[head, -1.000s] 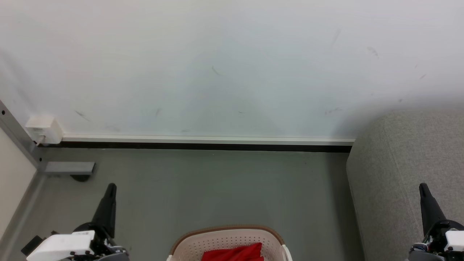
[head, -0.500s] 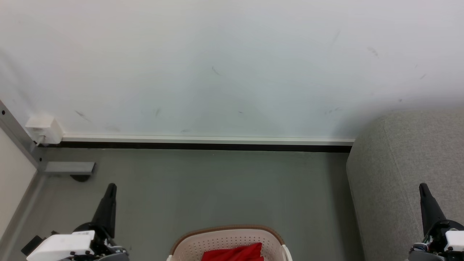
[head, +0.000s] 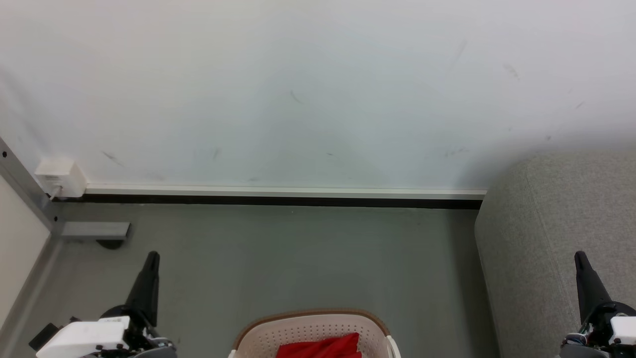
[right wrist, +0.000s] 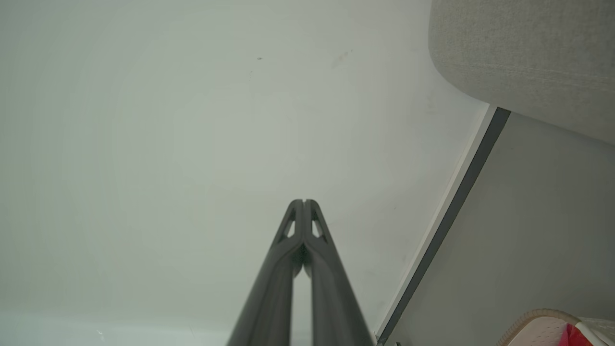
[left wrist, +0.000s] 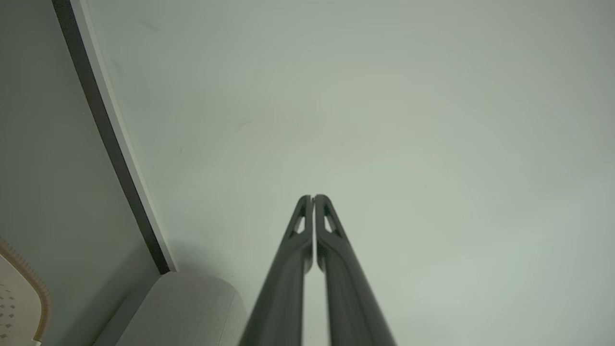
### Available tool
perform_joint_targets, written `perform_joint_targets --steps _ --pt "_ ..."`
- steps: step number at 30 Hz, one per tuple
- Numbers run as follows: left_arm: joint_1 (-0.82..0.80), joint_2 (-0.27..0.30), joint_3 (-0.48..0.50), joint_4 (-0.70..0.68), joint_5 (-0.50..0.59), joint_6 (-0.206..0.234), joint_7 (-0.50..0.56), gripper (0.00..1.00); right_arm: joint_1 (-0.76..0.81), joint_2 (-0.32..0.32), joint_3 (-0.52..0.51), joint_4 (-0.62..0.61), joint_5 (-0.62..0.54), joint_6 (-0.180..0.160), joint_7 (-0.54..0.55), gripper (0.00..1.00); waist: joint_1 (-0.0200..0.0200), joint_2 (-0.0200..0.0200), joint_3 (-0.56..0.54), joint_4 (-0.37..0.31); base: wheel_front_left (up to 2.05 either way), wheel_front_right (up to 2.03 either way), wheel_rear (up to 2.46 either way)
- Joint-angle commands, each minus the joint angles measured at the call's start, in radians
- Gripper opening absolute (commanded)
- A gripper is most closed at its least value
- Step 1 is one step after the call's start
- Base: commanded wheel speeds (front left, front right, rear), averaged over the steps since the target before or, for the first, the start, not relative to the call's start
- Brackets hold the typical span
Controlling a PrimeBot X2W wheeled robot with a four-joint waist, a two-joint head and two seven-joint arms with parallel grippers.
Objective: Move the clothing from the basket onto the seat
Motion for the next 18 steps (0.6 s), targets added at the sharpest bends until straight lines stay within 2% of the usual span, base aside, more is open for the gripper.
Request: perform_joint_targets --steps 1,18 --pt "-0.005 0.002 0.006 -0.001 0.013 -0.001 0.002 0.0 -0.01 -0.005 -0.004 0.0 0.005 -0.002 -0.005 0.0 0.0 0.0 0.0 0.0 0.0 0.0 0.0" --pt "-0.006 -0.001 0.008 -0.001 0.017 0.0 0.006 0.0 -0.01 -0.005 -0.004 0.0 0.005 -0.002 -0.005 0.0 0.0 0.0 0.0 0.0 0.0 0.0 0.0"
